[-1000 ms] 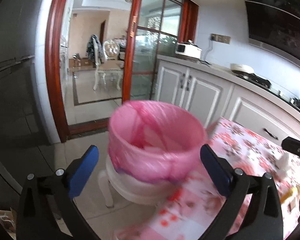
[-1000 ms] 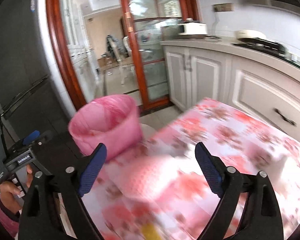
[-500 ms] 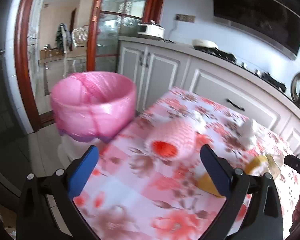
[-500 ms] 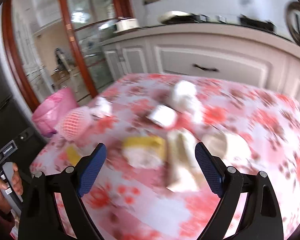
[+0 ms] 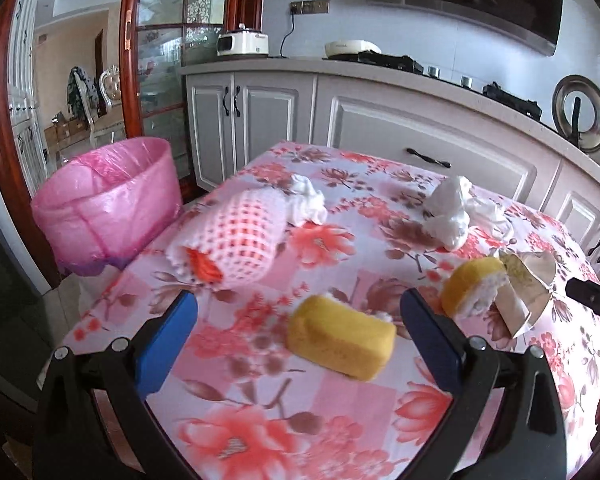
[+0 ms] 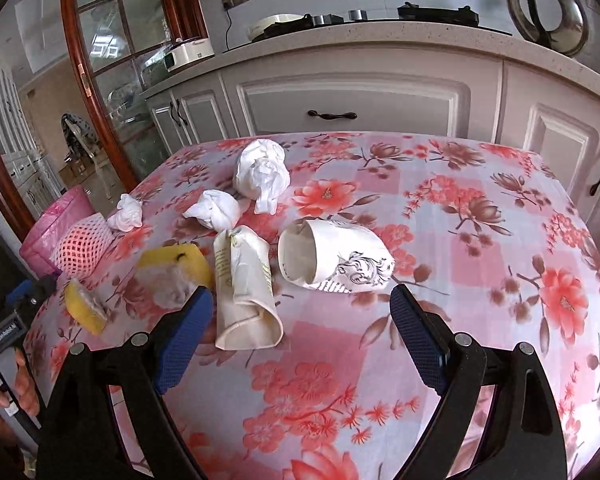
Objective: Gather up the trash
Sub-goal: 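Move both open tools back over the table items, then grasp the white paper cup with the right tool while the left tool grasps the yellow sponge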
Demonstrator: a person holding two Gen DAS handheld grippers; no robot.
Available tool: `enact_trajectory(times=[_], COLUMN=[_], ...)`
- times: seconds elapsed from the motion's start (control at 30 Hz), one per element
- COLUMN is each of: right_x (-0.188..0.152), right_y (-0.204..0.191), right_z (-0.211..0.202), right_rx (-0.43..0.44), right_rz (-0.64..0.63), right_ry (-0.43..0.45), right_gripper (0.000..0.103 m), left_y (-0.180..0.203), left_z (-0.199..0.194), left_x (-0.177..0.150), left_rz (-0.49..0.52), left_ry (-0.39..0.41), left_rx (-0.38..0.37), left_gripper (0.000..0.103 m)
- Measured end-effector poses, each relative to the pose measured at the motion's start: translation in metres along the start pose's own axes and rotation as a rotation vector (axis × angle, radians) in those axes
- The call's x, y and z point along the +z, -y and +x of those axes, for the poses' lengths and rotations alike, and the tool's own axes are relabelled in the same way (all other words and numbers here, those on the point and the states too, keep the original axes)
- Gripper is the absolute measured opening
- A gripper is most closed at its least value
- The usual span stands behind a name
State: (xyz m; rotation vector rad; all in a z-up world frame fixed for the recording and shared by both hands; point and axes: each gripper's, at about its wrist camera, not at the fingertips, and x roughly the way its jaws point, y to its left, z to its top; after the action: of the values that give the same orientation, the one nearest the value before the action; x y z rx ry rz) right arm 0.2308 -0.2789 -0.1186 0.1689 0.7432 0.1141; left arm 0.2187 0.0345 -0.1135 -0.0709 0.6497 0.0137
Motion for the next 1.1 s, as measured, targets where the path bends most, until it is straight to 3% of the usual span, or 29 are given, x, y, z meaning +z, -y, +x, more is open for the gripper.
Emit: enact_trajectory(times=[0.1, 0.17, 0.23, 0.37, 0.53, 0.63, 0.8, 1.1], right_x=[0.001, 0.003, 0.003, 0.002, 0.002, 0.001, -0.004, -0.009], right_y=[-0.011, -0.019, -0.024, -0.029, -0.035, -0.038, -0.035, -0.028], right_z=[0.008, 0.015, 0.026, 0.044, 0.061, 0.063, 0.056, 0.042], right_rx=[0.031, 0.037, 0.046, 0.061, 0.053, 0.056, 0.07, 0.064], right_rz=[-0.036, -0.057, -0.069, -0.066, -0.091, -0.101, -0.101, -0.08], right_ry=[-0.009, -0.021, -0.045, -0.09, -0.125, -0.123, -0.11, -0.097], right_gripper=[0.081, 0.071, 0.067, 0.058, 0.052, 0.043, 0.042, 0.042], left_y=[0.008, 0.012, 0.015, 0.016, 0.009, 0.007, 0.01, 0.026], left_z=[0.006, 0.007, 0.009, 0.008, 0.014, 0.018, 0.022, 0.038], left_x=[-0.001, -0.003, -0.005, -0.007, -0.009, -0.009, -0.008, -0.007], left_rz=[-0.001, 0.01, 0.024, 0.039, 0.015, 0.0, -0.01, 0.0], left_ry=[-0.012, -0.011, -0.018, -0.02, -0.05, -0.064, -0.076, -0.109], left_rx=[-0.001, 0.013, 0.019, 0.033, 0.037, 0.025, -0.006, -0.033], left_gripper=[0.098, 0.097, 0.092, 0.091, 0.087, 0.081, 0.074, 0.074])
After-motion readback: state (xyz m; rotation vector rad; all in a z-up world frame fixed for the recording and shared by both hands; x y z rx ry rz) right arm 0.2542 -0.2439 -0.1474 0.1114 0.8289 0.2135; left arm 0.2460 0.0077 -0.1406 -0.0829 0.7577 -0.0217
